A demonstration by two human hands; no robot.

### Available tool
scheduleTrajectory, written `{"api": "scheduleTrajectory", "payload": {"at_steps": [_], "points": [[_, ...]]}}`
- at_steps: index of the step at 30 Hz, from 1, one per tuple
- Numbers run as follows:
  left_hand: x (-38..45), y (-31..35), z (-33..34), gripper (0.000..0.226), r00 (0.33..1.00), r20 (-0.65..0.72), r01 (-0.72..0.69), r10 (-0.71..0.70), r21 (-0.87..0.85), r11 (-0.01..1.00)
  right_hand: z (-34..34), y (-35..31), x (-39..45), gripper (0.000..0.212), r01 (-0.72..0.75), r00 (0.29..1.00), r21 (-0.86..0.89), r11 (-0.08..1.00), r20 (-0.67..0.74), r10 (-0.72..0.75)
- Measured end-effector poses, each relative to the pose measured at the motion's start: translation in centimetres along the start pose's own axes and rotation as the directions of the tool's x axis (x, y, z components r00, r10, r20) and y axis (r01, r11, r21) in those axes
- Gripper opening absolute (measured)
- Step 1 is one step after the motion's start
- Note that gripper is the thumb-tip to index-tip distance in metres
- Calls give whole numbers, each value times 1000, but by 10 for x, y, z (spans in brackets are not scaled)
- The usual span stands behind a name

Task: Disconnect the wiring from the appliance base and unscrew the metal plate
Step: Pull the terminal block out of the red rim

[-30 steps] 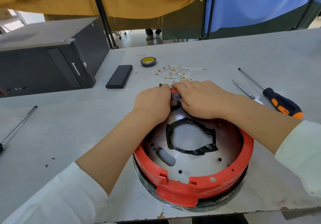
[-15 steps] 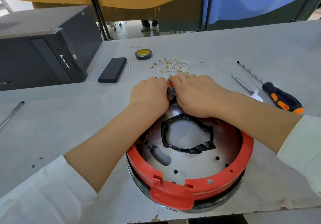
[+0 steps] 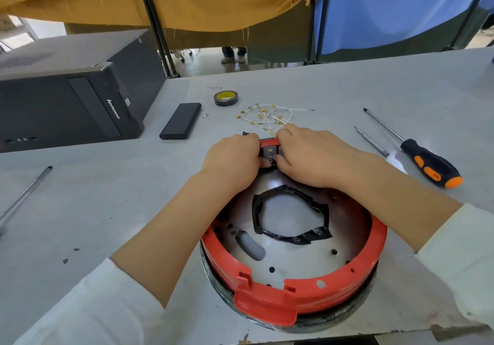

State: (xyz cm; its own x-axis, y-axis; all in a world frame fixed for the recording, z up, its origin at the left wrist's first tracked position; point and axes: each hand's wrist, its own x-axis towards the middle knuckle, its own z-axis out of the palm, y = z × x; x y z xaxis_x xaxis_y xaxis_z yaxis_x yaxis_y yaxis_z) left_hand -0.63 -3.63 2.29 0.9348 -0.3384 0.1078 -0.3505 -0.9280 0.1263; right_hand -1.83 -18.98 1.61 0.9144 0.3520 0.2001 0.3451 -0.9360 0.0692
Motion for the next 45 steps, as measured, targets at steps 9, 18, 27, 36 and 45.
{"api": "scheduleTrajectory", "payload": {"at_steps": [9, 18, 27, 36, 45], "points": [[2, 5, 6, 7, 993, -116, 16, 1, 147, 989, 3, 2, 2, 26, 77, 996, -113, 991, -39, -82], [2, 12, 4, 13, 996, -85, 40, -21, 225, 974, 4, 1, 5, 26, 79, 996, -124, 989, -27, -82], [1, 2, 6, 15, 998, -45, -48, 54, 131, 990, 3, 6, 5, 24, 86, 996, -52, 995, -7, -86], [2, 9, 6, 19, 997, -80, 35, -20, 191, 981, 5, 2, 5, 25, 78, 996, -98, 992, -41, -82], [1, 13, 5, 19, 995, -87, 67, -50, 206, 976, 7, 1, 6, 27, 63, 995, -124, 990, -63, -71]]}}
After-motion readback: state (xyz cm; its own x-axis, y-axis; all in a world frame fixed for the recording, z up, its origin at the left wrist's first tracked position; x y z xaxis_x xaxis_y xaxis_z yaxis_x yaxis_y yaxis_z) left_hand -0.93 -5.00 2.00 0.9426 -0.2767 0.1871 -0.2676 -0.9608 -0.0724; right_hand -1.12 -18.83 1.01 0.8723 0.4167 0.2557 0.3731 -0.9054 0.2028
